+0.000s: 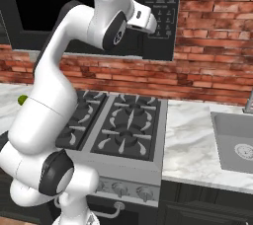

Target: Place the sponge inside the microwave to prepare for sanitizing.

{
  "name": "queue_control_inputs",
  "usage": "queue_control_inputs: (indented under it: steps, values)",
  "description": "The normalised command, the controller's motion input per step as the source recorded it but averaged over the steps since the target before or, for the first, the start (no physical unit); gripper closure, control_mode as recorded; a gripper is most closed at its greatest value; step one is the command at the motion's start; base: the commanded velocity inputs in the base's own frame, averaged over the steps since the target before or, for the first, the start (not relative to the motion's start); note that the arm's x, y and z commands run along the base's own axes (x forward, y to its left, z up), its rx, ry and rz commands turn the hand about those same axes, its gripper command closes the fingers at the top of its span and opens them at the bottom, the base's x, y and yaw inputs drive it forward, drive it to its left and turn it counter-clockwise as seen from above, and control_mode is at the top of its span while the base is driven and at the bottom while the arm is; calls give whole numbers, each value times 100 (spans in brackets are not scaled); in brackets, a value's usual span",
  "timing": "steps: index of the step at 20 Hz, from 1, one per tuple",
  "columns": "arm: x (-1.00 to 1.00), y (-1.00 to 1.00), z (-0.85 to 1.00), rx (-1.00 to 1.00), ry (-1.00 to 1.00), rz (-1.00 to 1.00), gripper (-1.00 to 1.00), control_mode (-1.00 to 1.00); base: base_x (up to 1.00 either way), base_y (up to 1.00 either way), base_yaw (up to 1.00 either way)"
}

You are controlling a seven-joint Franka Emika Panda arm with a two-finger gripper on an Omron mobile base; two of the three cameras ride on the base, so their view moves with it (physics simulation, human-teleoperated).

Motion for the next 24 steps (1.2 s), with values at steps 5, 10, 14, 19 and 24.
queue_control_inputs:
  steps: [5, 10, 14, 19, 24]
  values:
    - [10, -6, 0, 0, -1, 6, -100, -100, 0, 0, 0]
    - [36, -2, -1, 0, -1, 10, -100, -100, 0, 0, 0]
    - [52, 0, 0, 0, 0, 7, -100, -100, 0, 0, 0]
    - [37, -2, 0, 0, 0, 4, -100, -100, 0, 0, 0]
    - [15, 0, 0, 0, 0, 1, 100, -100, 0, 0, 0]
